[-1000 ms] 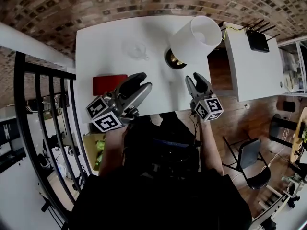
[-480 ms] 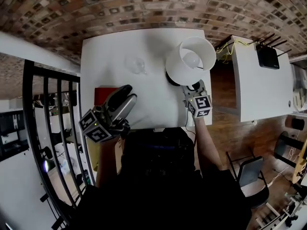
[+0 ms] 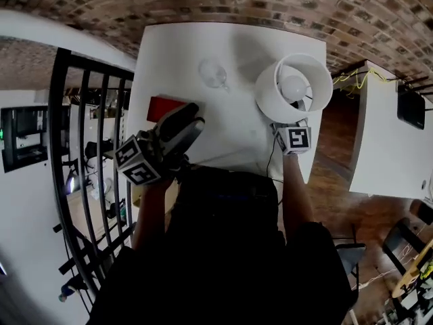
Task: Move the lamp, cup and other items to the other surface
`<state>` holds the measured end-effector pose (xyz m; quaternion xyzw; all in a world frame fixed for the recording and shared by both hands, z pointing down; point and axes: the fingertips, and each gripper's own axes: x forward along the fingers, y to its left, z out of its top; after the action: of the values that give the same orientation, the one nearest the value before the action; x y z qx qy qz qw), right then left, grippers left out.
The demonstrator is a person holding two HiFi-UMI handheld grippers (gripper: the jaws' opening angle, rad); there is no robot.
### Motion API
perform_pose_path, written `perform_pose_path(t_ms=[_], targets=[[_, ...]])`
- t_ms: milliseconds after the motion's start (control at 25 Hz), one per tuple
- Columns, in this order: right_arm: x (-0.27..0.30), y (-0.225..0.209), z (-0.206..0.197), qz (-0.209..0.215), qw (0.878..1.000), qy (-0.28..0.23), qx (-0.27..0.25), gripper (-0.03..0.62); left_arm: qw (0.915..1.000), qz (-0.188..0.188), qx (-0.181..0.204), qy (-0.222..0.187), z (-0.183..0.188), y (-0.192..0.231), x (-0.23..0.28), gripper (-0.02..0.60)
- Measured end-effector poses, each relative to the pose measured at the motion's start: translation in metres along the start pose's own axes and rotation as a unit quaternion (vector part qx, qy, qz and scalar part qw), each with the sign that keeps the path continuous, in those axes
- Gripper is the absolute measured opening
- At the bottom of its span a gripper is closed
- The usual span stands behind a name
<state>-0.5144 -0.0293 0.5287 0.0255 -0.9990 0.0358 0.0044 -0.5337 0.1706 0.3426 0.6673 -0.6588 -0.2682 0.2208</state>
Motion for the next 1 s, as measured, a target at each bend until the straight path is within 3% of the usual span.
perform_pose_path(t_ms=[200,480,880,1000], targets=[[0.007,0.005,0.003,0.009,1.000,-0.022,-0.007,0.074,0.9998,0.017,0.004,-0.012,0.002,0.006,-0.015,0.164],[0.012,0.009,0.008,0.002,1.000,-0.007,0.005,0.056,0.9996,0.014,-0.001,-0.023,0.010,0.010,-0.023,0.164],[-0.039,0.019,0.086,-0.050,0.998,-0.043,0.019,0.055,0.9985,-0.049,-0.010,-0.020,0.020,0.004,-0.042,0.164],[-0.076,0.021,0.113,-0.091,0.994,-0.060,0.024,0.055,0.9964,-0.083,-0.017,-0.011,0.014,-0.001,-0.046,0.164]])
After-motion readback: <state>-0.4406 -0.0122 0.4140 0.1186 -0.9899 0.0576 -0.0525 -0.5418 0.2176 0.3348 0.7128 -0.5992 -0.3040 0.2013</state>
